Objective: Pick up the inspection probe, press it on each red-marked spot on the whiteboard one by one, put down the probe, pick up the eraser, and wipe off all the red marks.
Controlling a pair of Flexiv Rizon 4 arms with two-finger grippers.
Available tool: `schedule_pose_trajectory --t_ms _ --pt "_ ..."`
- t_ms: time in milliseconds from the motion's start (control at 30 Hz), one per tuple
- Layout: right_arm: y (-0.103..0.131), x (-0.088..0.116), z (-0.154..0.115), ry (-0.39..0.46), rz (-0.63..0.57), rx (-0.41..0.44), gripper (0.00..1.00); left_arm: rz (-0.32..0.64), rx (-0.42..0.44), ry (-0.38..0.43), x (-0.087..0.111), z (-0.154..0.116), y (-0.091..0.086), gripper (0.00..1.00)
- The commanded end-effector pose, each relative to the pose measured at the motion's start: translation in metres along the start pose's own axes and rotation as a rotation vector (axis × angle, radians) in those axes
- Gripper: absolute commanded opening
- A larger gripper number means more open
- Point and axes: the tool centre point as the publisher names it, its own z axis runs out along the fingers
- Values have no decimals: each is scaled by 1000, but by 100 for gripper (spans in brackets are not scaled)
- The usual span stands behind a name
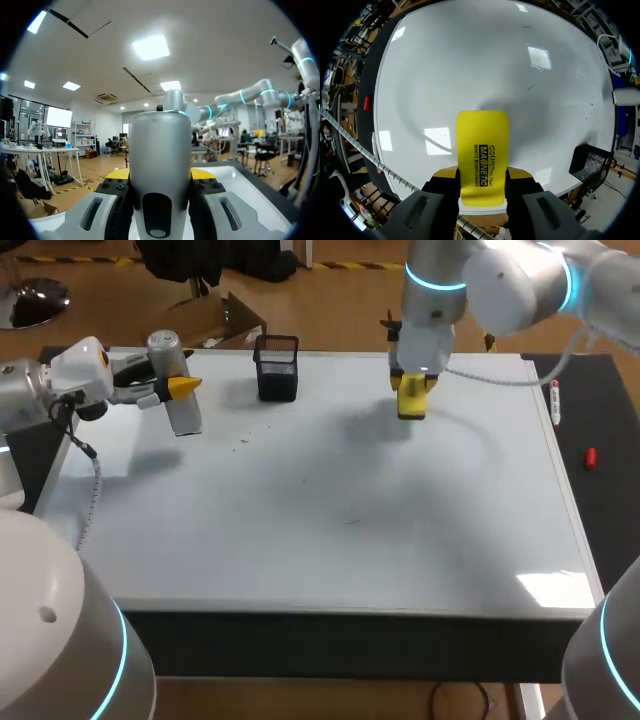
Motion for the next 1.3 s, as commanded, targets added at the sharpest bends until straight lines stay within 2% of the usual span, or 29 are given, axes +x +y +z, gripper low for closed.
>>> schedule_pose_trajectory --t_ms 33,367,633,933,1300 --pt "-37 -21 13 32 -6 -87 0 1 -2 -4 1 0 -2 0" --pt "-70 -67 23 11 -22 -91 0 1 -2 -4 1 0 -2 0" --pt "-78 -95 32 24 -29 -96 0 1 -2 -4 1 0 -2 0" --pt "-71 -109 47 44 -34 -103 0 1 -2 -4 1 0 -2 0" --pt "-61 -109 51 77 -16 -66 0 1 -2 -4 1 0 -2 0"
